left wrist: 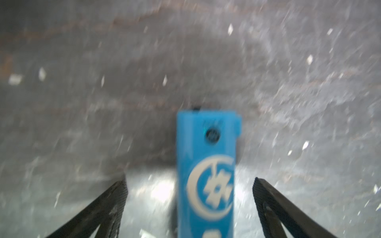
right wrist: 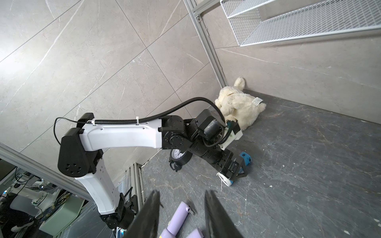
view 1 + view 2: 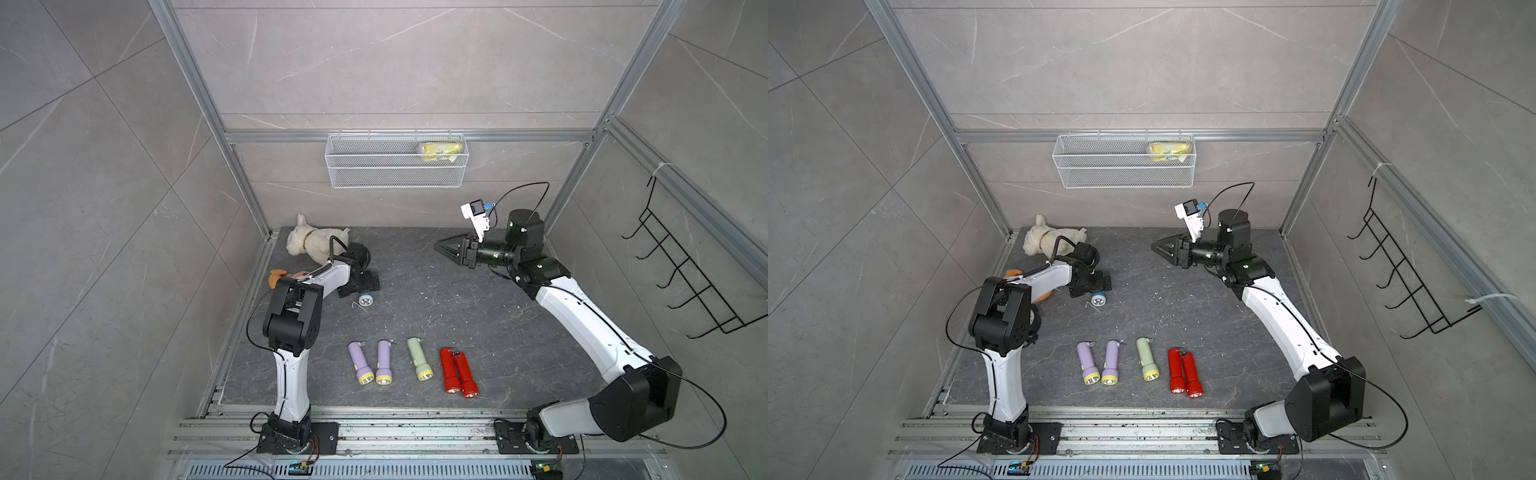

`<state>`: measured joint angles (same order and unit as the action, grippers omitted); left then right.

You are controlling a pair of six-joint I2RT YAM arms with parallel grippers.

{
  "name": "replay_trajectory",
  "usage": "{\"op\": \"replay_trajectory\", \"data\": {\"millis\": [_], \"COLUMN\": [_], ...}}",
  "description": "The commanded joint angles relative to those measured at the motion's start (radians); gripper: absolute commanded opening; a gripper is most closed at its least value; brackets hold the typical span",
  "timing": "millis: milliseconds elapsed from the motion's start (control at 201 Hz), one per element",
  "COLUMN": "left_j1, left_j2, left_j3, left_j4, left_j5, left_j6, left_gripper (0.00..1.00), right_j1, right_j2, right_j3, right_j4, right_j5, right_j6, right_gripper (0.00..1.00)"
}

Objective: Close the plug at the bottom of the flashlight
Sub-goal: Place the flashlight at the center of the board.

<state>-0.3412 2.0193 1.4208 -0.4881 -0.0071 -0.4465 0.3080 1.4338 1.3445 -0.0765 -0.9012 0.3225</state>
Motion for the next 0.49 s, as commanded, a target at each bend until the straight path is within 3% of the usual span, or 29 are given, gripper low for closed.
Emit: {"op": "replay_trajectory", "data": {"millis": [0,85,189,254,314,398,488], "left_j1": [-0.029,-0.092,-0.151,-0.153,-0.152,-0.149,-0.132], "left_j2": [-0.194,-0.294,-0.354,-0.375,-0.401,-0.422,-0.396], "left_j3": [-0.070,-0.106,-0.121,-0.144,-0.203,-0.271,-0.318], "left_j4": [-0.002,-0.030,-0.113,-0.097,0.014,0.127,0.293], "left_j5": [-0.023,-0.063,-0.070,0.108,0.285,0.415,0.674], "left_j6": [0.012,0.031,-0.042,-0.061,-0.074,-0.170,-0.229], "left_gripper": [1.00,1.00,1.00,1.00,1.00,1.00,1.00], "right_j1": [0.007,0.029,0.103,0.155,0.180,0.201,0.213], "right_j2": [0.013,0.014,0.016,0.025,0.035,0.054,0.057], "right_j3": [-0.006,0.010,0.029,0.035,0.038,0.046,0.046], "right_j4": [-0.009,-0.093,-0.208,-0.234,-0.241,-0.258,-0.272], "right_j5": [0.020,0.095,0.221,0.254,0.260,0.262,0.260], "right_j6": [0.005,-0.036,-0.128,-0.151,-0.148,-0.143,-0.143], "right_gripper": [0.40,0.41,0.41,0.41,0.41,0.40,0.40]}}
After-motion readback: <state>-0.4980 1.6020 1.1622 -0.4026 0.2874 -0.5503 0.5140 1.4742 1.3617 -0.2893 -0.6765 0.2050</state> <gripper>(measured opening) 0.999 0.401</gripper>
